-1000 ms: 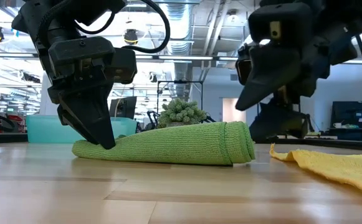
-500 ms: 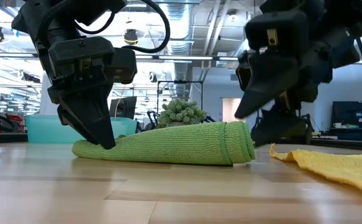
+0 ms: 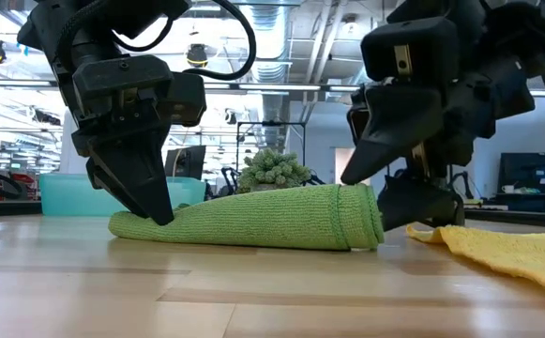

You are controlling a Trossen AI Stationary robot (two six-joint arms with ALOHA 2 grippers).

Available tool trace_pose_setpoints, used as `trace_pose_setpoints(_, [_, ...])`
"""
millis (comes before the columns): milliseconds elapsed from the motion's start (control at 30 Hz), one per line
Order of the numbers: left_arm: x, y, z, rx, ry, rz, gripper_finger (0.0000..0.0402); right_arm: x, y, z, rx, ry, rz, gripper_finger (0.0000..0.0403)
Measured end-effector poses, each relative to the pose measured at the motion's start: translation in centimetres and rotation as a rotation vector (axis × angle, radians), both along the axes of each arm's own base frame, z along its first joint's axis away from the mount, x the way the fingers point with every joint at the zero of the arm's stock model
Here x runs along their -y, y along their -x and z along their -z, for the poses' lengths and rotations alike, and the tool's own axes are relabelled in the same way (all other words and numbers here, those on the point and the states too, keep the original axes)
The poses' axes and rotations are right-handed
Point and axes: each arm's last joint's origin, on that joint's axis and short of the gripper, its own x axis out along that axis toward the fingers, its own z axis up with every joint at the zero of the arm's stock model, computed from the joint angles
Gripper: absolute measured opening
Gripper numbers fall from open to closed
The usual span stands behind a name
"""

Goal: Roll microfiber towels into tight, uniform cylinder then place into a basket
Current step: Roll the green towel

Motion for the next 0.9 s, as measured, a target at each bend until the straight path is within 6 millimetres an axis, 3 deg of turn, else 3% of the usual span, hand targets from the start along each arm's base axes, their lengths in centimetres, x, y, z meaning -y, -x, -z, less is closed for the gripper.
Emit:
trace_pose_setpoints(533, [0.15,-0.55,-0.25,0.083,0.037,-0.129,0.0130,-0.36,-0.46,-0.48,0.019,0.015,0.011,0.0260])
trace_pose_setpoints(700, [0.17,-0.77,-0.35,0.111,0.038,-0.149,0.0130,-0.18,0.01,0.15,-0.066,0.048,0.011,0.0260])
trace_pose_setpoints(900, [0.14,-0.79,-0.38,0.119,0.043,-0.175,0.0130,-0.18,-0.12,0.37,-0.051,0.080,0.006,0.0260])
